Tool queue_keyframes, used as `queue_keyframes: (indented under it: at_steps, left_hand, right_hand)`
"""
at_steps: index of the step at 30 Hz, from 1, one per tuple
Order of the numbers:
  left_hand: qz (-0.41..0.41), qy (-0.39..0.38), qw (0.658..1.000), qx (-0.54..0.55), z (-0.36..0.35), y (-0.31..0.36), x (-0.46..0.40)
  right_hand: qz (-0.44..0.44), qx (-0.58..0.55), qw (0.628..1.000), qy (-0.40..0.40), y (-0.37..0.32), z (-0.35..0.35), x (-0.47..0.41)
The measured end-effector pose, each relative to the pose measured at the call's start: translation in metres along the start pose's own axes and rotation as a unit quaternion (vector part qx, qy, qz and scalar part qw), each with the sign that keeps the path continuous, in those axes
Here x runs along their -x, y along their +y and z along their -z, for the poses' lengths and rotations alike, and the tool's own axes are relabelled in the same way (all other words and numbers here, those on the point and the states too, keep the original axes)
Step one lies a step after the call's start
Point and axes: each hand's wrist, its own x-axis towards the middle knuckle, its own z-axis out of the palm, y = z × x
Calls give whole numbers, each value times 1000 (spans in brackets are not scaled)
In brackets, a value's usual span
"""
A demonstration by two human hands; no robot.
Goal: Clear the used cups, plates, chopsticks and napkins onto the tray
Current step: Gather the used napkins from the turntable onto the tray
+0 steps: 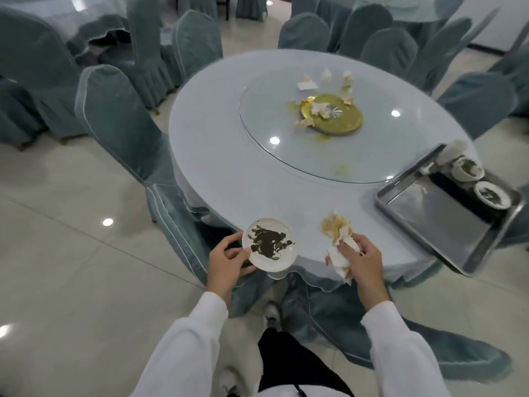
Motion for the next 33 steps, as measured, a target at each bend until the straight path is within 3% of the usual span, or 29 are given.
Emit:
queue_keyframes:
  at_steps: [13, 21, 26, 33]
  left_hand:
    - [48, -53, 995, -73, -88, 15, -153]
    - [89, -64, 987, -121, -170, 11, -239]
    - [114, -82, 977, -159, -212, 5, -283]
    - [151, -98, 963, -201, -239, -13, -318]
  right_hand:
    - [-44, -33, 994, 96, -13, 2, -142]
    - [-66, -53, 990, 109, -28, 20, -265]
    - [-77, -28, 989, 121, -24, 30, -337]
    - [-19, 62, 989, 132, -29, 29, -436]
